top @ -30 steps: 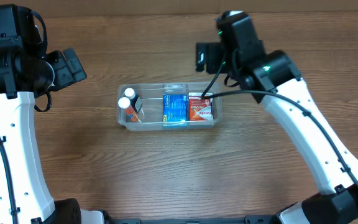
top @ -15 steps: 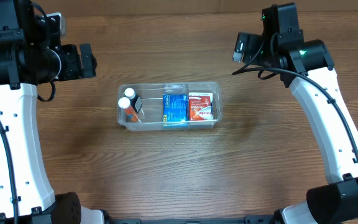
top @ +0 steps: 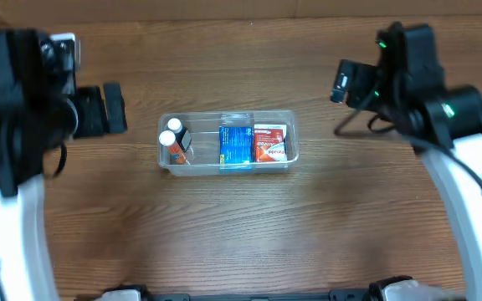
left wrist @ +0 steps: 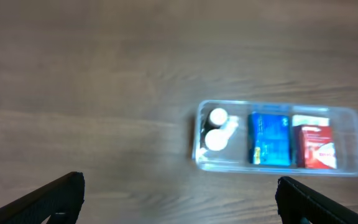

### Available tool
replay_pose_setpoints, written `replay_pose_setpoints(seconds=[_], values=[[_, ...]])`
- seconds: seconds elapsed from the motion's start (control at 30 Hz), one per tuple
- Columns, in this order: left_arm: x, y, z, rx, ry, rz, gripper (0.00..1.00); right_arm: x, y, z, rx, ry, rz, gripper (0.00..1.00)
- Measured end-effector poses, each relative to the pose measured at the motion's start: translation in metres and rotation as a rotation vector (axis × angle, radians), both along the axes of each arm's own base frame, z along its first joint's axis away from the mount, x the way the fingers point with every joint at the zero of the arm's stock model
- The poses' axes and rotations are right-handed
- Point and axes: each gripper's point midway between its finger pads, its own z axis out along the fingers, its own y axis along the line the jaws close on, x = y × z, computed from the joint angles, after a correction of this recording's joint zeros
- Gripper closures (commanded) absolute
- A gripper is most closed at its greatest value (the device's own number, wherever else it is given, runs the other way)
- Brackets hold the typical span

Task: Pack container

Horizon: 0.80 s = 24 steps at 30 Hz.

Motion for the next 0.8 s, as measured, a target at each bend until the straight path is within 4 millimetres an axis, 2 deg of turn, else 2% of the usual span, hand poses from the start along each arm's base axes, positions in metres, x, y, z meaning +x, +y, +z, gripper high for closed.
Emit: replay_pose_setpoints(seconds=[0.1, 0.2, 0.33, 0.43, 0.6, 0.8], values=[[-0.028, -0.009, 0.023, 0.022, -0.104, -0.028, 0.0, -0.021, -0.007, 0.015, 0.011, -0.082, -0.013, 0.0], [-0.052, -0.011, 0.025, 0.039, -0.153, -0.03, 0.0, -0.045, -0.016, 0.01, 0.002, -0.124, -0.012, 0.0], [-0.073, -0.006, 0.003, 0.048, -0.154, 0.002, 0.0, -0.079, -0.024, -0.019, -0.024, -0.108, 0.008, 0.0], [-0.085, -0.004, -0.024, 0.049, -0.128, 0.012, 0.0, -0.096, -0.024, -0.033, -0.015, -0.11, 0.031, 0.0], [-0.104, -0.003, -0.052, 0.041, -0.089, 0.026, 0.0, -0.115, -0.025, -0.032, -0.002, -0.138, 0.054, 0.0], [-0.109, -0.003, -0.06, 0.041, -0.06, 0.026, 0.0, -0.121, -0.024, -0.031, 0.002, -0.138, 0.062, 0.0]])
